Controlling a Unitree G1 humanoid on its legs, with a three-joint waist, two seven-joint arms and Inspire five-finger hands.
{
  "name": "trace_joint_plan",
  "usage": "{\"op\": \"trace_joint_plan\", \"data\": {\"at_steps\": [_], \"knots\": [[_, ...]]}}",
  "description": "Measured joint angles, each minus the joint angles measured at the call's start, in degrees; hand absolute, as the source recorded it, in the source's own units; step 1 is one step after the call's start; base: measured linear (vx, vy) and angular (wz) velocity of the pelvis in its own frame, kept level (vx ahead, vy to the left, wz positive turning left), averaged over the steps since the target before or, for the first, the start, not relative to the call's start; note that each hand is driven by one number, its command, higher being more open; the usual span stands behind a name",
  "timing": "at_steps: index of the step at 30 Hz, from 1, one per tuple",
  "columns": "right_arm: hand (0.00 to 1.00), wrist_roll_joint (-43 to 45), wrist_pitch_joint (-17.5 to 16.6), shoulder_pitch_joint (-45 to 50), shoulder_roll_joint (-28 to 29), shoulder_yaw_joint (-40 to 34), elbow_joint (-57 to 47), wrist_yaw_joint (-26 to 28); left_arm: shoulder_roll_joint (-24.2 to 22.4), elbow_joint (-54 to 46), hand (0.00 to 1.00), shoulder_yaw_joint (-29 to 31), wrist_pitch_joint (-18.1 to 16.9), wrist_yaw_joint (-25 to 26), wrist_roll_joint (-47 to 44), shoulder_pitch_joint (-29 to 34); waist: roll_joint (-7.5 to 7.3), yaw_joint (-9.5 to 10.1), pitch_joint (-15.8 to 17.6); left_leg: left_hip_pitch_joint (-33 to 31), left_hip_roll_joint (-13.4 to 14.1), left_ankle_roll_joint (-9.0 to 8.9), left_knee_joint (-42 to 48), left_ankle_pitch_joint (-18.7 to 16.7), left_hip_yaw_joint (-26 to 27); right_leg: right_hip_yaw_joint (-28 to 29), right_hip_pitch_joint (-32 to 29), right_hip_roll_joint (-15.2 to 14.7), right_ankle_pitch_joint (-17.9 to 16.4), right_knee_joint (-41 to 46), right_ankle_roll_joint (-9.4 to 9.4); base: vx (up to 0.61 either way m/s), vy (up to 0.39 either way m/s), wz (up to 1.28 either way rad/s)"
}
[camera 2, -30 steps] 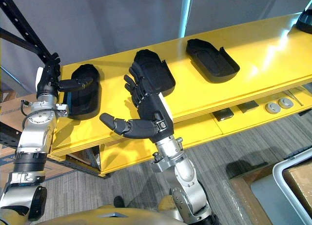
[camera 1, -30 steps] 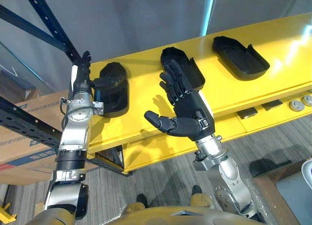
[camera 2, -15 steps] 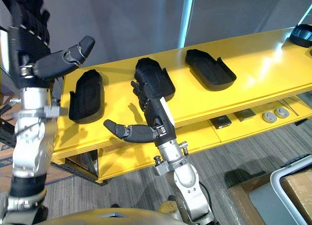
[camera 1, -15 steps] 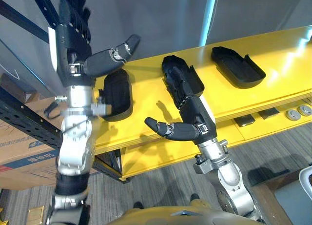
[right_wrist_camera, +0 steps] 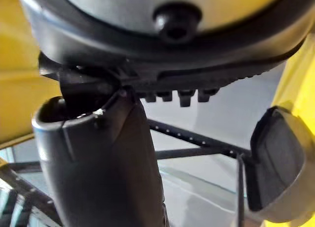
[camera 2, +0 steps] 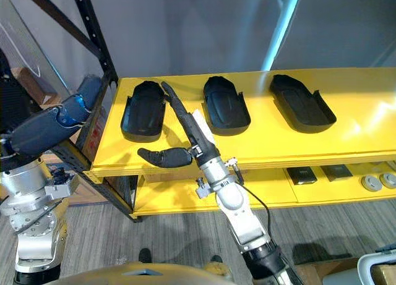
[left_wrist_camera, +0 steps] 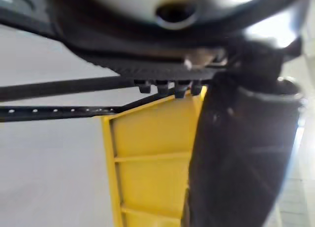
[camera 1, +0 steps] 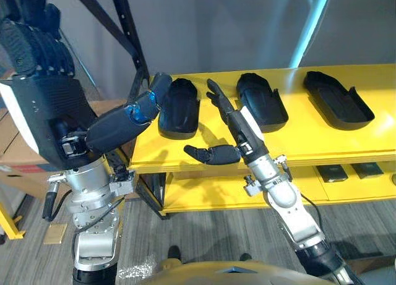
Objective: Walk over and take three plastic housings, then place them on the shelf
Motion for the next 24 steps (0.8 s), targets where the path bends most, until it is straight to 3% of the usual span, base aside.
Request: {"op": "trace_joint_plan", "data": {"at_steps": [3,12,18,24], "knots": [[1.0,-4.2,0.0,-1.7,0.2,0.9,3.2,-3.8,0.2,-0.3,1.0,-0.1,-1.7,0.3,0.2,0.1,-0.33,0.35,0.4,-0.2,-0.1,0.02,0.1,0.0,-0.6,-0.6,0.2,0.0,0.0,0.0,-0.16,0.01,-0.012,0.09],[1.0,-17.1,-0.1,-6.7,0.6,3.1,10.2,-13.7,-0.3,-0.2,1.0,-1.9,-2.0,-4.3,-2.0,4.2,-0.3,0.86,3.2,-1.0,-0.1,-0.12,0.1,0.4,-2.7,-2.6,0.6,0.0,-0.3,0.2,-0.69,-0.01,-0.018,0.11],[1.0,-22.5,-1.3,-9.6,0.6,5.3,13.4,-17.6,-1.3,-1.2,1.0,-2.3,-8.2,0.2,-0.6,4.7,-0.38,1.87,5.1,-2.0,-0.2,-0.2,0.2,0.7,-4.0,-3.8,0.2,0.1,-0.4,0.4,-0.79,-0.01,-0.019,0.1],[1.0,-26.9,-2.2,-12.5,0.7,7.9,16.3,-19.6,-1.6,-2.5,1.0,-2.6,-8.2,2.3,0.3,4.5,-0.84,2.05,6.3,-2.2,-0.2,-0.29,0.2,0.9,-4.9,-4.6,0.3,0.0,-0.7,1.0,-1.23,-0.01,-0.019,0.08]]}}
